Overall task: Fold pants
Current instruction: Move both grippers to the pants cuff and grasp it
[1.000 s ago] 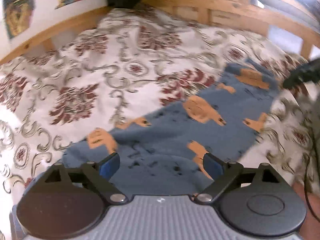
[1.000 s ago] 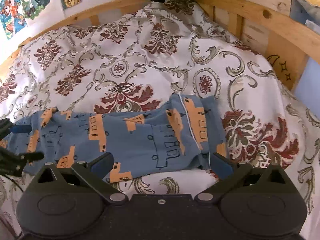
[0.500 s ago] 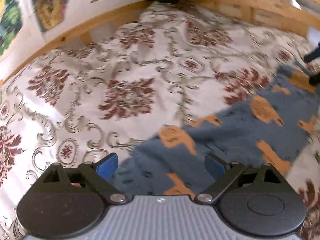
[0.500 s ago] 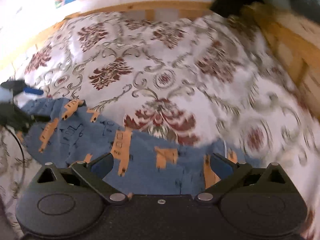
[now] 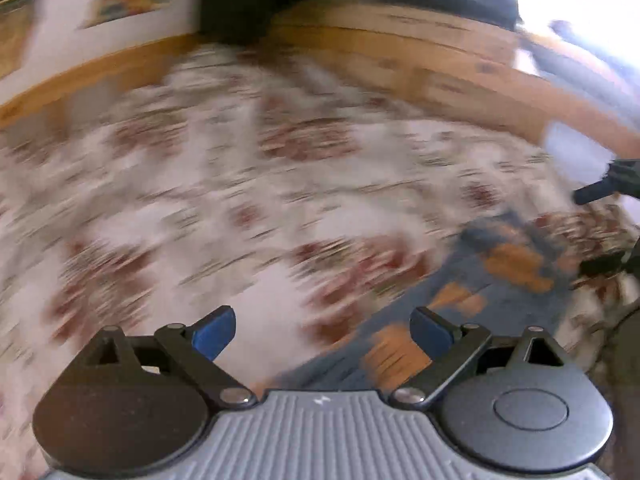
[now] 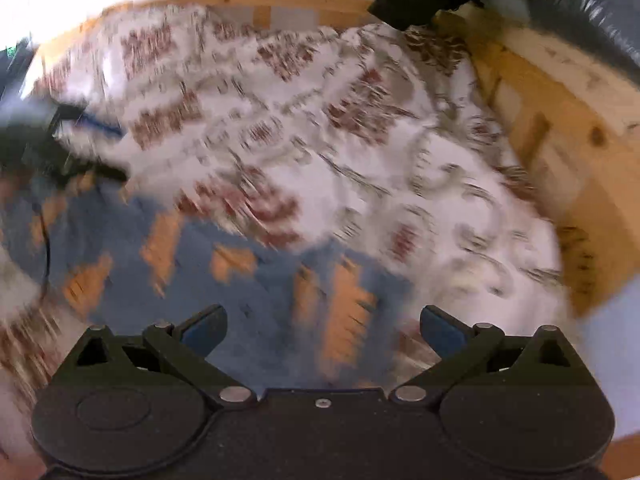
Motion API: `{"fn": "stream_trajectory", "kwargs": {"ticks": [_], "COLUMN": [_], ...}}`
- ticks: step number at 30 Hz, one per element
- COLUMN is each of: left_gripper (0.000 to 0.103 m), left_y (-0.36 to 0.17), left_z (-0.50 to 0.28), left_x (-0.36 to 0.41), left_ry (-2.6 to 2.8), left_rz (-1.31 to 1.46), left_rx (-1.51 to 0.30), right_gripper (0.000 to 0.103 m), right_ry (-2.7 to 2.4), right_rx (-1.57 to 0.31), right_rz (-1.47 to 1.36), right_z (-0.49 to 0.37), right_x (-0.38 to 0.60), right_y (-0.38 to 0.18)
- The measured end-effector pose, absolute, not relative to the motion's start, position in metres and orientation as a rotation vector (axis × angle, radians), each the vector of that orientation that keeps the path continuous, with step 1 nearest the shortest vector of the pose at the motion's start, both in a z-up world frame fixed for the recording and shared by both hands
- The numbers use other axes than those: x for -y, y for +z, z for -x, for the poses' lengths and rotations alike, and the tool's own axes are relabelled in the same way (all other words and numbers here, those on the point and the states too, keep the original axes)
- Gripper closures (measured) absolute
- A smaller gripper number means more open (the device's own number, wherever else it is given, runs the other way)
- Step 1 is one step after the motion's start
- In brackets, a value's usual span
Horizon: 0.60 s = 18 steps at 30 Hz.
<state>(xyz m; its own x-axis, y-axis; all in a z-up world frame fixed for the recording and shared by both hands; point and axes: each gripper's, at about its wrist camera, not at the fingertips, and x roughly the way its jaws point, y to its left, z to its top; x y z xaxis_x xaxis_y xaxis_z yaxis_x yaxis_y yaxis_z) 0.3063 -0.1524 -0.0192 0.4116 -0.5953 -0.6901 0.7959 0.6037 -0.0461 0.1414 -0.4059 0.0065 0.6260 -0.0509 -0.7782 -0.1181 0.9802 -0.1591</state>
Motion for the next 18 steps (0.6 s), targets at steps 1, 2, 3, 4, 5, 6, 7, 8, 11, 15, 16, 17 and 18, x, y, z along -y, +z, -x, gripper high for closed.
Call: {"fn": "stream_trajectory", "kwargs": {"ticks": [1,2,3,4,5,6,7,8,11,15,16,17,18], "left_gripper": [0.006,0.006,0.006,0.006,0.006,0.006,0.006,0.007,0.023,0.024,0.024,0.024,0.024], "left_y": [-0.020,-0.019,-0.020,-0.021,-0.023,-0.025,-0.027,-0.029,-0.043,-0.053,-0.054,-0.056,-0.058], "left_z": [-0.306,-0.308,-0.310,-0.312,-0.315,-0.317,-0.320,-0.322,-0.335,-0.341,-0.342,-0.343,-0.343], "left_x": [0.171,0.191,0.210,0.228,0.247,0.263,0.281,0.292,0.323,0.336,0.337,0.338,0.338], "left_ry": [-0.947,-1.007,-1.057,-1.091,-1.119,-1.136,-1.160,-1.175,-1.190,-1.200,-1.206,-1.212,-1.213], "left_rz": [-0.310,-0.302,-0.290,-0.282,-0.277,-0.274,-0.272,-0.270,-0.253,-0.227,-0.224,-0.218,-0.213], "left_rx": [-0.731,-0.742,-0.756,-0.774,-0.794,-0.808,-0.829,-0.852,-0.977,-1.046,-1.061,-1.077,-1.091], "right_gripper": [0.001,0.001,0.001,0.001,0.003,0.007,0.010,0.015,0.029,0.036,0.037,0.040,0.042], "right_ry": [0.026,0.015,0.006,0.004,0.012,0.028,0.054,0.083,0.171,0.207,0.209,0.209,0.208], "right_rx": [-0.891,-0.886,-0.884,-0.882,-0.881,-0.883,-0.884,-0.888,-0.892,-0.857,-0.848,-0.841,-0.838], "right_rz": [0.268,0.321,0.369,0.422,0.482,0.528,0.576,0.610,0.654,0.725,0.742,0.755,0.764], "right_z": [-0.133,-0.126,-0.122,-0.117,-0.114,-0.112,-0.109,-0.108,-0.105,-0.108,-0.109,-0.109,-0.109], "right_x": [0.408,0.410,0.411,0.411,0.410,0.410,0.409,0.408,0.405,0.399,0.399,0.399,0.397], "right_y": [0.005,0.002,-0.001,-0.006,-0.011,-0.017,-0.023,-0.028,-0.040,-0.049,-0.051,-0.053,-0.054]}}
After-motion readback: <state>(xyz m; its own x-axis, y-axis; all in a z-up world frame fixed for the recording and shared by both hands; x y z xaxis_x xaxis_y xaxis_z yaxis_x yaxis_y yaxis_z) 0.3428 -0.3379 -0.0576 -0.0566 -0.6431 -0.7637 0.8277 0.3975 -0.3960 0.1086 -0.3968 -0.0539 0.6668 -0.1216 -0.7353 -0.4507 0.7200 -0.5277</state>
